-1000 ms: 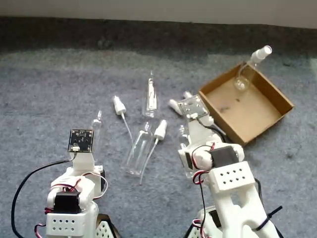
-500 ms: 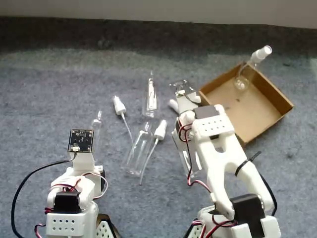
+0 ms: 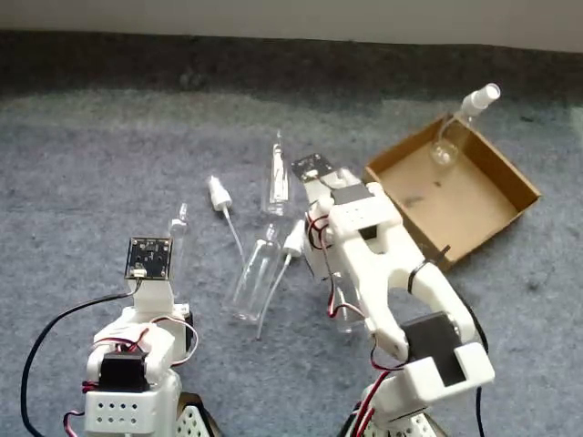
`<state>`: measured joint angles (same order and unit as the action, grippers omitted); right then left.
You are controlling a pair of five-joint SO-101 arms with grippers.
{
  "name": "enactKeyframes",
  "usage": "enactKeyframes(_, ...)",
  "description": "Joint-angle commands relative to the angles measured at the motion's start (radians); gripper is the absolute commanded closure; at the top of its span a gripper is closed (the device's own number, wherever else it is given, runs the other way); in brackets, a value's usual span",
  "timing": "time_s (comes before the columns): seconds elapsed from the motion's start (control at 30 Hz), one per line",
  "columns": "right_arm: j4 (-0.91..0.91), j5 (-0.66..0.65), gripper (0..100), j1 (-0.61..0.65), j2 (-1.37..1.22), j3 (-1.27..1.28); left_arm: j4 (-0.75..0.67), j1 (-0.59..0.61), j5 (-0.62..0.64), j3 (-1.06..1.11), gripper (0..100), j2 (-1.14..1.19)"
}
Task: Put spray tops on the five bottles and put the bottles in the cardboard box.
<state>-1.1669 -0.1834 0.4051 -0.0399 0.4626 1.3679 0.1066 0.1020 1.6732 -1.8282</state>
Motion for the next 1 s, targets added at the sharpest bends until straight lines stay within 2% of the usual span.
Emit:
enactKeyframes(0.0, 0.027, 0.0, 68.6, 0.01, -0.031, -0.056, -0.015, 0.007, -0.002, 0.022, 100, -0.001)
enactKeyframes(0.4, 0.031, 0.0, 68.9, 0.01, -0.054, -0.056, -0.015, 0.007, -0.002, 0.022, 100, -0.001)
enactKeyframes(0.63, 0.038, 0.0, 78.8, 0.012, -0.054, -0.056, -0.015, 0.007, -0.002, 0.022, 100, -0.001)
enactKeyframes(0.97, 0.038, -0.005, 79.2, 0.008, -0.056, -0.054, -0.015, 0.007, -0.002, 0.022, 100, -0.001)
